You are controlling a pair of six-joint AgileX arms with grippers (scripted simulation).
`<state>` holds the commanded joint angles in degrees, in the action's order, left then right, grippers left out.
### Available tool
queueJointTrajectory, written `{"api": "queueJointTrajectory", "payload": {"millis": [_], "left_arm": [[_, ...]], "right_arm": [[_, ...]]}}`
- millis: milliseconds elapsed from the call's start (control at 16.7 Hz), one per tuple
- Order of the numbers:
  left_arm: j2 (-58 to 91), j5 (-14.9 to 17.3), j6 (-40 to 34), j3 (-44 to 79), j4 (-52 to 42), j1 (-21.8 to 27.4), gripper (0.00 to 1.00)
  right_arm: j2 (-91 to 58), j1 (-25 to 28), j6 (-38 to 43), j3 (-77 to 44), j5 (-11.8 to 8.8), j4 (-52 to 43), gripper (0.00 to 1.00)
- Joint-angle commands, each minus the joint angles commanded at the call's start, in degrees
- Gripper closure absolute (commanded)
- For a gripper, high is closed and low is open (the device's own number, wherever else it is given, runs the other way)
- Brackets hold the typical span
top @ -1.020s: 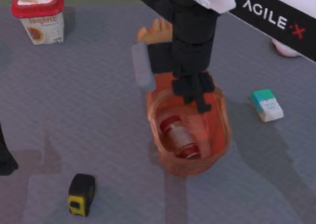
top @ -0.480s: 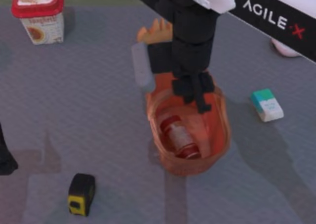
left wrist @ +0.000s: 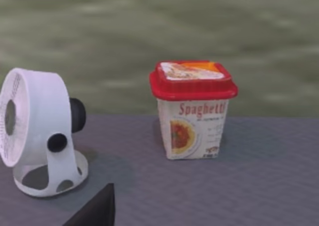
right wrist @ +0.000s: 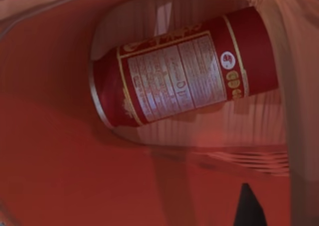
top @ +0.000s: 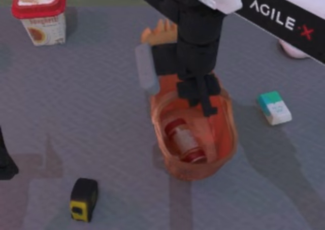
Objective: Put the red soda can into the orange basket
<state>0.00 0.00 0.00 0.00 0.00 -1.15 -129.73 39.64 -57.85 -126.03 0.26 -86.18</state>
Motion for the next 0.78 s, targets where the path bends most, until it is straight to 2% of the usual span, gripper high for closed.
{"api": "queueJointTrajectory", "payload": {"millis": [300,600,780], "left_arm": [[0.0,0.0,0.0,0.0,0.0,0.0,0.0],[0.0,0.0,0.0,0.0,0.0,0.0,0.0],[0.0,0.0,0.0,0.0,0.0,0.0,0.0]], "right_arm": [[-0.2,-0.1,-0.3,-1.0,0.0,-1.0,1.0],[-0.7,-1.3,-1.7,-10.8,0.0,-10.1,1.0],[-0.6,-1.6,-2.1,-12.9,0.0,-12.2,1.0]]}}
